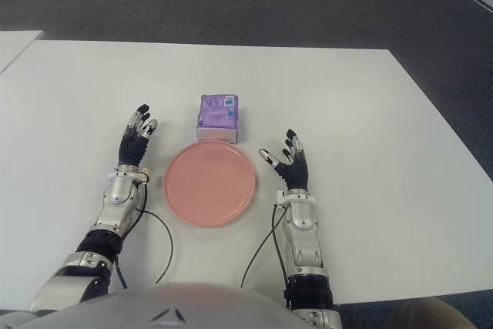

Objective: Put the tissue paper into the plate.

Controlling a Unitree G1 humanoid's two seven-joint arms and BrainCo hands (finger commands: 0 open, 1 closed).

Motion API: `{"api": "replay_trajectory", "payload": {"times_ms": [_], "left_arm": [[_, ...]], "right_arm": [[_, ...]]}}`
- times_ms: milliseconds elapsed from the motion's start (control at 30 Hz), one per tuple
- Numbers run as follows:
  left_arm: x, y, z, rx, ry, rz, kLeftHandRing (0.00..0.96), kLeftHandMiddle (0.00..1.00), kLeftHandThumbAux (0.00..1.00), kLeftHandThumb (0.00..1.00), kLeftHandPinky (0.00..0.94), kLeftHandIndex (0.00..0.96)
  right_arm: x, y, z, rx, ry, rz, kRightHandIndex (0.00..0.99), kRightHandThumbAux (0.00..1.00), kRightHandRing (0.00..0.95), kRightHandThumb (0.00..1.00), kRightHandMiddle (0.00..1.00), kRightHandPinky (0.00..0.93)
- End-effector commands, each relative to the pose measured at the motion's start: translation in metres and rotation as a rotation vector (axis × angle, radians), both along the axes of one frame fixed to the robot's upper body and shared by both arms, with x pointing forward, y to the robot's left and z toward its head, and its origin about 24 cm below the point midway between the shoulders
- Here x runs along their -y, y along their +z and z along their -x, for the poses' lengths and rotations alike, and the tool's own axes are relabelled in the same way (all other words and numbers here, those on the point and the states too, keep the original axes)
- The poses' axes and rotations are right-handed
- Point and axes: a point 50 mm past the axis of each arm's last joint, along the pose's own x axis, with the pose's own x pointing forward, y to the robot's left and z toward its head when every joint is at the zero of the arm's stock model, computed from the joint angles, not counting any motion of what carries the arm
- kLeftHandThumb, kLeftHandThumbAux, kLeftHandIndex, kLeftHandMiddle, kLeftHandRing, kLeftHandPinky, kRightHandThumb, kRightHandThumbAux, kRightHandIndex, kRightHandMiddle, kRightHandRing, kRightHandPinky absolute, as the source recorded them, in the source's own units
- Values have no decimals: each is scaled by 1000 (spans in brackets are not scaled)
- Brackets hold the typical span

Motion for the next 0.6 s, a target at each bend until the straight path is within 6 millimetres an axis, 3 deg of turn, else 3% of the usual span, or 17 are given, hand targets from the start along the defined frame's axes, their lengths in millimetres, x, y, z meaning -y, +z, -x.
{"api": "replay_trajectory", "payload": {"times_ms": [33,433,500,600], "left_arm": [[2,0,-1,1,-1,0,0,0,419,0,0,0],[4,0,-1,-7,5,2,0,0,427,0,0,0],[4,0,-1,-9,8,2,0,0,428,0,0,0],[5,1,-1,-10,18,1,0,0,429,0,0,0]], "right_arm": [[-3,-19,6,-121,1,-12,0,771,0,46,0,30],[-2,-9,0,-99,-36,8,0,761,0,63,0,31],[2,6,-7,3,-68,24,0,760,0,73,0,37],[7,54,-18,253,-116,86,9,756,4,85,5,46]]}}
